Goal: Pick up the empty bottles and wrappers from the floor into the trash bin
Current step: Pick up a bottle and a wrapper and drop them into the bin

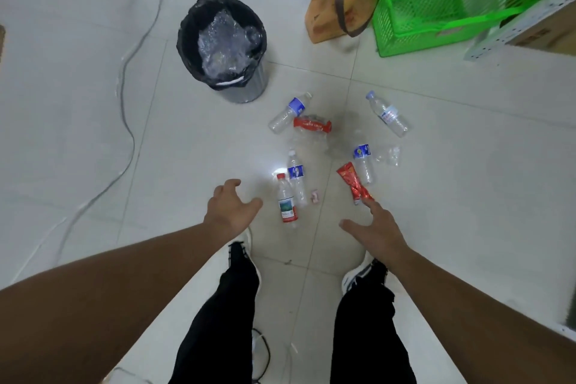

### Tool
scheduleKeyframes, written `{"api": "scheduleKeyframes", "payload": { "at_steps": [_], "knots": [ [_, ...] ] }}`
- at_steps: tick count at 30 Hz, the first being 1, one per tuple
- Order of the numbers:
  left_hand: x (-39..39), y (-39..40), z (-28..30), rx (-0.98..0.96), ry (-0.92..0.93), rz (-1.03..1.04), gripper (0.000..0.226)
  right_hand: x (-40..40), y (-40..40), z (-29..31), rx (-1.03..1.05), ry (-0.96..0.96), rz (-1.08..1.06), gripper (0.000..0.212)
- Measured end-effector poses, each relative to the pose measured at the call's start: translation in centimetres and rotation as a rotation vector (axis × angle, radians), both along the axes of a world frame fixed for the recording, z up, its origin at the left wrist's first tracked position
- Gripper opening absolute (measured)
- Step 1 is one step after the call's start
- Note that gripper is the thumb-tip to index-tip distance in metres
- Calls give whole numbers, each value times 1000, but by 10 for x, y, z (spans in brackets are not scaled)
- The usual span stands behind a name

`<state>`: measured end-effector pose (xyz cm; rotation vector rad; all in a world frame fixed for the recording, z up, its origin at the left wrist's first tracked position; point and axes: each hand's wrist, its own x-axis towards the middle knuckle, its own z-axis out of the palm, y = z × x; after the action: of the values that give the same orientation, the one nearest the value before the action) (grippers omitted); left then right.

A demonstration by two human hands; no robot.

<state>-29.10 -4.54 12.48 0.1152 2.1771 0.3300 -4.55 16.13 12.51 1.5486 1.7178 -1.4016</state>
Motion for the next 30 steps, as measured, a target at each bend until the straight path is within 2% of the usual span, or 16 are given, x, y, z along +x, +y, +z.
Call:
{"api": "scheduleKeyframes", "payload": {
  "at_steps": [5, 11, 15, 21, 25, 27, 30],
  "knots": [
    [41, 18, -20, 2, 6, 67, 80, 13, 40, -16, 32, 59, 132, 88],
    [91, 32, -70, -17, -27, 189, 83, 28, 64, -58, 25, 24, 252, 92],
    [106, 29, -146, -43, -14, 166, 84, 26, 60, -135, 32, -5, 269, 94],
    [99, 33, -303, -35, 31, 164, 86, 27, 50, -290, 149, -64, 382, 89],
    [104, 36, -396, -53, 120, 141, 96, 26, 57, -382, 305, -165, 455, 89],
    [111, 40, -423, -66, 171, 160, 100, 28, 55, -413, 429, -211, 486, 88],
    [112, 46, -442, -77, 274, 244, 97, 25, 53, -441, 654, -205, 541, 74]
  ]
}}
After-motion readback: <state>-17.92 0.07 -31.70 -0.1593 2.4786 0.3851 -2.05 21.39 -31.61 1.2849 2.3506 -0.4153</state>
